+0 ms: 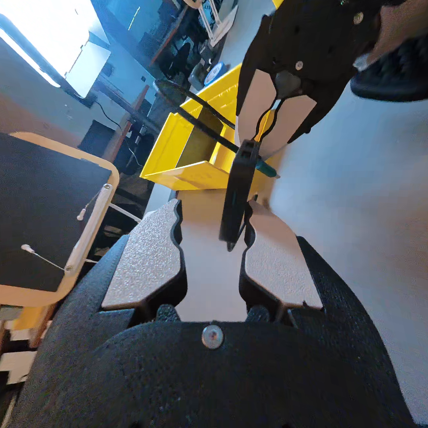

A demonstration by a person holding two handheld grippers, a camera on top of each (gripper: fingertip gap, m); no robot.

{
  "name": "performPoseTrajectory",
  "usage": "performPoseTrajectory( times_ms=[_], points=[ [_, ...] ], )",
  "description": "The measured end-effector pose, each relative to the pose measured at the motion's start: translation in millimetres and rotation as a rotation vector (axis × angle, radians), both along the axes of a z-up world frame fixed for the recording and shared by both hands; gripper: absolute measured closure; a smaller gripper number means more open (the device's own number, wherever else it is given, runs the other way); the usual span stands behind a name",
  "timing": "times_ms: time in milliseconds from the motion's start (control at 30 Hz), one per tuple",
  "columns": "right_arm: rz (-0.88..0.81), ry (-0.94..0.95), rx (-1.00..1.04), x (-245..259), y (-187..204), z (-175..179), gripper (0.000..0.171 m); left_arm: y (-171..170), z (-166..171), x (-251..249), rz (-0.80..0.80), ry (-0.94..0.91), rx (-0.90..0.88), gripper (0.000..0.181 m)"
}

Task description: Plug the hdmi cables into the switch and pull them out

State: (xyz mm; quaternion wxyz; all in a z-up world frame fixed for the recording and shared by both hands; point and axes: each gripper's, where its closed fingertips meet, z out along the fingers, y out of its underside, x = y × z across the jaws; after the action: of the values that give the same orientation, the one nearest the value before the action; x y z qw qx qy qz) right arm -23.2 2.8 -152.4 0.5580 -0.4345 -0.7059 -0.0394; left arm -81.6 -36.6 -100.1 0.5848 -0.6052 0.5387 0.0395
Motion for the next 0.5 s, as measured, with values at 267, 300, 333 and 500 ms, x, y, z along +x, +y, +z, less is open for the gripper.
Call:
performPoseTrajectory(
  times_ms=[267, 300, 333, 500],
  points=[
    [0.113, -0.044, -0.041, -1, -17, -14, 0.169, -25, -33, 21, -0.163, 0.158, 0.041, 0.166],
    [0.141, -0.038, -0.074, 0, -21, -15, 0.166, -27, -33, 19, -0.171, 0.156, 0.041, 0.166],
    [0.177, -0.03, -0.105, 1, -26, -14, 0.162, -28, -35, 18, -0.172, 0.162, 0.038, 0.167],
    [0.261, 0.015, -0.25, 0, -46, -9, 0.143, -31, -46, 24, -0.184, 0.227, 0.074, 0.167]
  ],
)
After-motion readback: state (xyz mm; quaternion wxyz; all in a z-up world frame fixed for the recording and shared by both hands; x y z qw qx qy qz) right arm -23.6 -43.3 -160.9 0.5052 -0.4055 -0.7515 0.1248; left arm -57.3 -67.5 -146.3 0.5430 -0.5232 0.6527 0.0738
